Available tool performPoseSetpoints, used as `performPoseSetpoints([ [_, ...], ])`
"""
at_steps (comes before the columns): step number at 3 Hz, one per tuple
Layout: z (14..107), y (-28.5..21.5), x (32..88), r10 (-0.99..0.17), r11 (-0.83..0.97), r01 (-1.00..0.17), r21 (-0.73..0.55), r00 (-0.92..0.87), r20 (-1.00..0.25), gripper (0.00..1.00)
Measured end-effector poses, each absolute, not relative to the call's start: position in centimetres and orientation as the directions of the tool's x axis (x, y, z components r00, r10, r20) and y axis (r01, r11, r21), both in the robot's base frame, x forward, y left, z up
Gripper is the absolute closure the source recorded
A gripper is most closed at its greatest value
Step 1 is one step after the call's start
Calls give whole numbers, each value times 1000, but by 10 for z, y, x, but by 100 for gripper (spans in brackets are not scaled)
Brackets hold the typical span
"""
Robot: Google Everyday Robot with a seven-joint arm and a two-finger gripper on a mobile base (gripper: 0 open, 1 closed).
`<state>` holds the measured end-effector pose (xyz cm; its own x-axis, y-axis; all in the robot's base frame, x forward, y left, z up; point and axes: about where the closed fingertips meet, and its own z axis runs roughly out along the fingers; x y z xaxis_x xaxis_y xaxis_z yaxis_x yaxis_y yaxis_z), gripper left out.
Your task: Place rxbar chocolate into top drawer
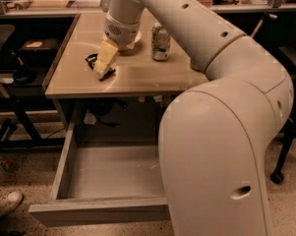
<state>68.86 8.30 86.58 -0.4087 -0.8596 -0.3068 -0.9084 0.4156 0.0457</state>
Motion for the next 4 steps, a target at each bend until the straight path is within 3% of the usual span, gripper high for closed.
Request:
performPoseSetpoints([
  [4,835,117,720,-830,413,-902,128,-430,-354,0],
])
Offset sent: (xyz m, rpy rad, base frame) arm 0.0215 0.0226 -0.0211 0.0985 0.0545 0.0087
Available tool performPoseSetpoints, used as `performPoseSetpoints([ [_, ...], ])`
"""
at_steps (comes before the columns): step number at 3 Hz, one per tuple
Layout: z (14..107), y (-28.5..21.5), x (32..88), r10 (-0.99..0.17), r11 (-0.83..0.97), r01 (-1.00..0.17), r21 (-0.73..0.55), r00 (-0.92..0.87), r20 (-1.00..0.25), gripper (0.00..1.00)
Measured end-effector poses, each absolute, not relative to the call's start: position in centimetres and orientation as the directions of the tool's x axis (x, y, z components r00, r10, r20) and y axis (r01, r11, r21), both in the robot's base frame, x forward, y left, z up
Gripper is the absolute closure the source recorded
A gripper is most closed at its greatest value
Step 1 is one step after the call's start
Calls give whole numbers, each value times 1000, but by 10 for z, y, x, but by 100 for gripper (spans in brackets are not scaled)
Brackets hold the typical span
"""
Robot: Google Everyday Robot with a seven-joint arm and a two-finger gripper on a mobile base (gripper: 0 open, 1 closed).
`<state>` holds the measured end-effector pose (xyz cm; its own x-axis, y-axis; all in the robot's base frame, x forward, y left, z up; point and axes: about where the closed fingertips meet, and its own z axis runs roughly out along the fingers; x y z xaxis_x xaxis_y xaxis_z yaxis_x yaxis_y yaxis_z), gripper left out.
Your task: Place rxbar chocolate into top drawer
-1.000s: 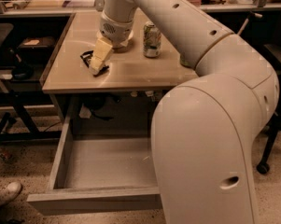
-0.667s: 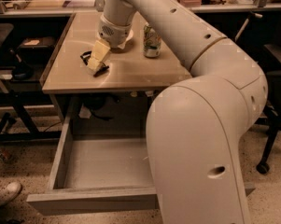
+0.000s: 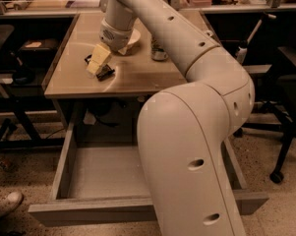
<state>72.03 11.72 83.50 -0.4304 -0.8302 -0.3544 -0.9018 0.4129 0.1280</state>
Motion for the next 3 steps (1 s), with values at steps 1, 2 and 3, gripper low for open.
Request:
performPoseSetpoints([
  [1,829,125,724,-826,408,-901,151,-434,-360,0],
  [2,820,136,725,-821,398,-899,182,-438,-365,0],
  [3,812,147,723,-825,380,-903,202,-430,-367,0],
])
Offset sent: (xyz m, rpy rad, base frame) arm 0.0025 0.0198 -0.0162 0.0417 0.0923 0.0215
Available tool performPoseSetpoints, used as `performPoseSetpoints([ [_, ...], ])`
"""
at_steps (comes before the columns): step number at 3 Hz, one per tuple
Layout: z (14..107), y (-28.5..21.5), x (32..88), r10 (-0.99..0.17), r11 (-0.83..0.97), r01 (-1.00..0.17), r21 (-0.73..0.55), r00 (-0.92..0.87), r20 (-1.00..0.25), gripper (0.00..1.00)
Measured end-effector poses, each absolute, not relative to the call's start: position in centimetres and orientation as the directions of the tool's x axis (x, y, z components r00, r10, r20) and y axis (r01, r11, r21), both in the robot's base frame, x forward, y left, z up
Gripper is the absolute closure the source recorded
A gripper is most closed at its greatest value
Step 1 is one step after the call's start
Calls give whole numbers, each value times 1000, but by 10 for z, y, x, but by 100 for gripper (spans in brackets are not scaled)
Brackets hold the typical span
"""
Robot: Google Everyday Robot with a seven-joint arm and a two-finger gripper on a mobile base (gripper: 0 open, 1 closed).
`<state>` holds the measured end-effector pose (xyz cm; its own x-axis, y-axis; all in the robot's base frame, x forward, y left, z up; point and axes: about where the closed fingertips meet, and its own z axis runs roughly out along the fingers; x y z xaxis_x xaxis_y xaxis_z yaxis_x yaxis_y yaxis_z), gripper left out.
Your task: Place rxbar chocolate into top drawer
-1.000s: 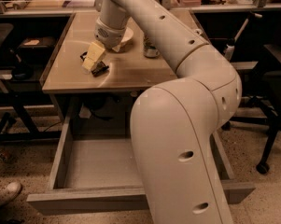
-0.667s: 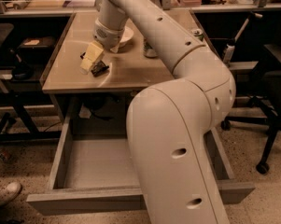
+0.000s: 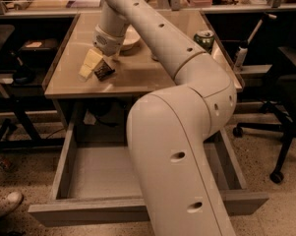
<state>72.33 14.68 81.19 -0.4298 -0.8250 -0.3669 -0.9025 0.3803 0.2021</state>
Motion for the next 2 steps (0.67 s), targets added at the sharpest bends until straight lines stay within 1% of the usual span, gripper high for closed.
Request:
performPoseSetpoints([
  [1,812,147,723,-825,380,-903,202,-430,-367,19],
  [2,812,147,723,-825,380,-903,202,-430,-367,43],
])
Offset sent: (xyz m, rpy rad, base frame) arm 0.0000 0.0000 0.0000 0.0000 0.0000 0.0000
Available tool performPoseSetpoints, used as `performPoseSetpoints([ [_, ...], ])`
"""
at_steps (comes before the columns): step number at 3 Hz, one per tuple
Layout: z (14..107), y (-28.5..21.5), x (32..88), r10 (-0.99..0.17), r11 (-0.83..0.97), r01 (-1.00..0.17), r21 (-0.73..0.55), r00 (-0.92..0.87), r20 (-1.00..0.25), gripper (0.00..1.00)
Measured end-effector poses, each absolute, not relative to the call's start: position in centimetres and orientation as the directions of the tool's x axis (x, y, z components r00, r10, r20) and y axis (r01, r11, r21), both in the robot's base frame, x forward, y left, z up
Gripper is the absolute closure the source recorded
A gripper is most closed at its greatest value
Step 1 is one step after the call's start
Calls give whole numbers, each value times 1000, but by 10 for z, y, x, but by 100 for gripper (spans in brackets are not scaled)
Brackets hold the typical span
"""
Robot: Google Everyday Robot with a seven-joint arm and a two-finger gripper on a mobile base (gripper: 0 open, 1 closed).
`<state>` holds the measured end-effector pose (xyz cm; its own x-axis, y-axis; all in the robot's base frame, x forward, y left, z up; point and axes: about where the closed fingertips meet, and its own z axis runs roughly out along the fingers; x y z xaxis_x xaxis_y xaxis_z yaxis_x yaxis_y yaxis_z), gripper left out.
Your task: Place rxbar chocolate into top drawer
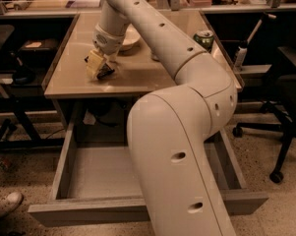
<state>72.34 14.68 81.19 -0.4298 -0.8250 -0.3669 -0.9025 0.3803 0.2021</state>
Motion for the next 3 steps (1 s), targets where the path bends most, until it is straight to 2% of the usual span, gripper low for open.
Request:
performPoseSetpoints([
  [2,812,147,723,-825,380,-903,202,-430,-367,89],
  [3,812,147,723,-825,380,-903,202,-430,-367,100],
])
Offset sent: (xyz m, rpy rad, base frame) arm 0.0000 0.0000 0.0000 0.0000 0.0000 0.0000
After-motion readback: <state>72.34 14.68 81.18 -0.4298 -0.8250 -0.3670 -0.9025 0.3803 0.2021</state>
